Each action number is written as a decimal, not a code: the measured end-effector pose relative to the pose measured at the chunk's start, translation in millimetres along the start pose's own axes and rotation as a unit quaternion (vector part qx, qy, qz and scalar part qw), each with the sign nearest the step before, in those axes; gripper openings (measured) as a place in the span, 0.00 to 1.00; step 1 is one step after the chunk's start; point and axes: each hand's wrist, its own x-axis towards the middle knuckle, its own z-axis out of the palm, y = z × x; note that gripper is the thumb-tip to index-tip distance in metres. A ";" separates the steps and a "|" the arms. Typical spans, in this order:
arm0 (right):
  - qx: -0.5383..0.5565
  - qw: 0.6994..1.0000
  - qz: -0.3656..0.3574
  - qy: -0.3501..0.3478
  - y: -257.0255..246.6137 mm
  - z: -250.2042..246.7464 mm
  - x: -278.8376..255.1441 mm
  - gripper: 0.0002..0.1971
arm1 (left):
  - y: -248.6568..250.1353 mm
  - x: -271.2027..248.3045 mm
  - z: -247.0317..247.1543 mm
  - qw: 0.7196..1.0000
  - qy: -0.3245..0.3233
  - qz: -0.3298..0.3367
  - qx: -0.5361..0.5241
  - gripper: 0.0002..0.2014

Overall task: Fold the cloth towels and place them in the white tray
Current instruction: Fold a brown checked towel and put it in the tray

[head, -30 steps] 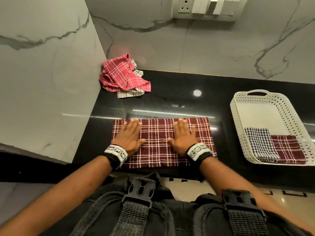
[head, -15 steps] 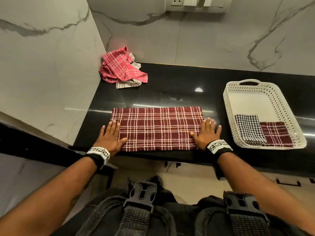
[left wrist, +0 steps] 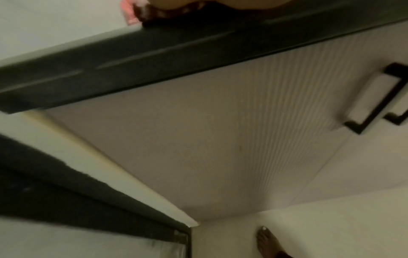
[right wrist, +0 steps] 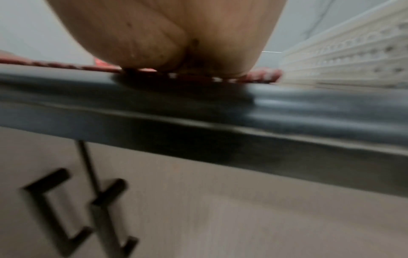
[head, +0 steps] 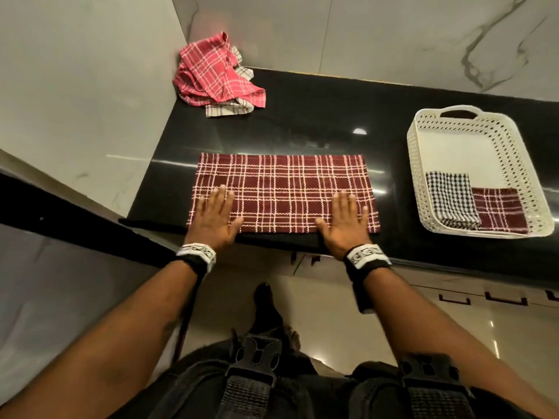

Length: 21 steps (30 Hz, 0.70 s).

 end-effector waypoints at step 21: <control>-0.002 0.995 0.088 0.048 -59.4 -53.3 42.2 0.27 | -22.9 73.4 -69.5 0.998 0.050 -0.023 -0.027 0.14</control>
